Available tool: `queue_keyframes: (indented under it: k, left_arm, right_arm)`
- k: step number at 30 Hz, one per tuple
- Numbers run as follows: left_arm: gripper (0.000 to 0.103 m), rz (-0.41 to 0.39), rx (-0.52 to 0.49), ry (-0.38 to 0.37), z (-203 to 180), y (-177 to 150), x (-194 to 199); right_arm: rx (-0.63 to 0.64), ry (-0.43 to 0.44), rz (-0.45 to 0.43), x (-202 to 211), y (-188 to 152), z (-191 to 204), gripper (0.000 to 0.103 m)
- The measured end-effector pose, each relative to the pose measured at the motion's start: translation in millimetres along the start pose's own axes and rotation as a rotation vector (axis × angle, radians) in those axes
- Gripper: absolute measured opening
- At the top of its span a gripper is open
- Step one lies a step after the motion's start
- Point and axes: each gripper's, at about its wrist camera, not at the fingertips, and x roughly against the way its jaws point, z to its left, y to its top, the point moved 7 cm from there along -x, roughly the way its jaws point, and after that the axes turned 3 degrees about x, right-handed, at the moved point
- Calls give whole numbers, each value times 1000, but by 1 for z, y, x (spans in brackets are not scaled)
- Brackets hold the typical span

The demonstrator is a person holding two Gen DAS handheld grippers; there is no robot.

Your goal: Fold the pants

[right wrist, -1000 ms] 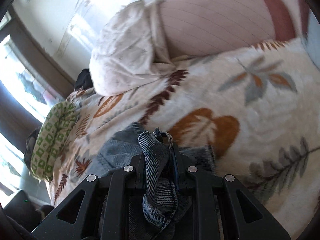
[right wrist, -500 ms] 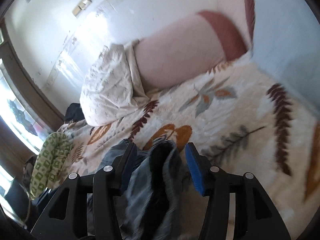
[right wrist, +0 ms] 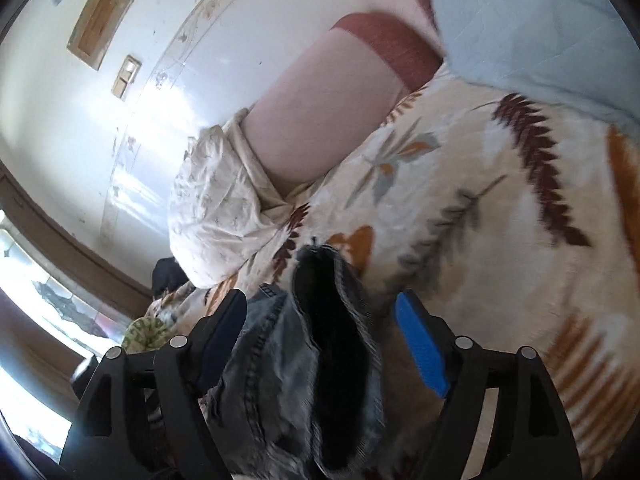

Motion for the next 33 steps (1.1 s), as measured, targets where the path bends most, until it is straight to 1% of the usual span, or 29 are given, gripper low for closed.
queue_keyframes:
  k: [1,3,6,7,8,9,10,11,12,15,16,18,19,20,22,24,25,27,29,30,31,32,33]
  left_arm:
    - [66,5,11,4,1,-4,-3]
    - [66,18,31,13,3,-12,-7]
    - [66,15,70,16,7,-18,-8]
    - [66,12,86,12,8,-19,-7]
    - [66,6,100,9,9,-19,-6]
    - [66,-2,118,6,10,-20,-4]
    - [66,-7,130,-1,11,-22,-3]
    - [66,-14,141,-2,13,-24,-1]
    - [66,-24,152,0,15,-26,2]
    - [66,-59,202,-1,27,-34,14]
    - [66,-70,222,1,32,-36,19]
    - [66,-101,277,8,43,-37,30]
    - [66,-116,297,9,47,-36,35]
    - [66,-136,318,15,50,-35,40]
    - [66,-173,334,30,51,-31,48]
    - [66,-176,306,80,45,-28,48]
    - [66,-169,297,87,41,-28,47]
    - [66,-137,281,69,31,-30,39]
    - [66,-108,255,78,23,-31,29]
    - [66,-94,239,75,20,-32,25]
    - [66,-73,219,86,18,-33,19]
    - [66,-57,210,104,18,-34,15]
    - [66,-46,213,104,19,-34,13]
  right_arm:
    - [23,-12,12,-8,0,5,77]
    - [87,-71,35,-23,-1,13,78]
    - [160,-160,99,-46,-7,20,78]
    - [208,-191,128,-57,-11,24,74]
    - [250,-212,157,-63,-17,26,67]
    - [293,-245,197,-70,-24,26,41]
    - [328,-286,235,-77,-30,27,20]
    - [330,-290,251,-81,-34,28,17]
    - [315,-270,250,-81,-35,30,14]
    - [324,-200,224,-75,-31,50,10]
    - [321,-172,215,-74,-28,57,10]
    - [336,-55,169,-66,-20,82,9]
    - [336,-24,153,-64,-15,89,9]
    - [328,34,124,-58,-8,99,9]
    - [321,100,54,-47,8,105,9]
    - [306,86,52,-52,15,93,9]
    - [265,74,65,-60,16,78,9]
    - [194,60,109,-84,10,40,12]
    - [141,13,151,-101,2,11,14]
    - [117,-12,174,-106,-1,1,23]
    - [91,-61,195,-110,-5,-13,41]
    - [81,-103,202,-108,-5,-19,48]
    - [79,-119,202,-105,-5,-20,51]
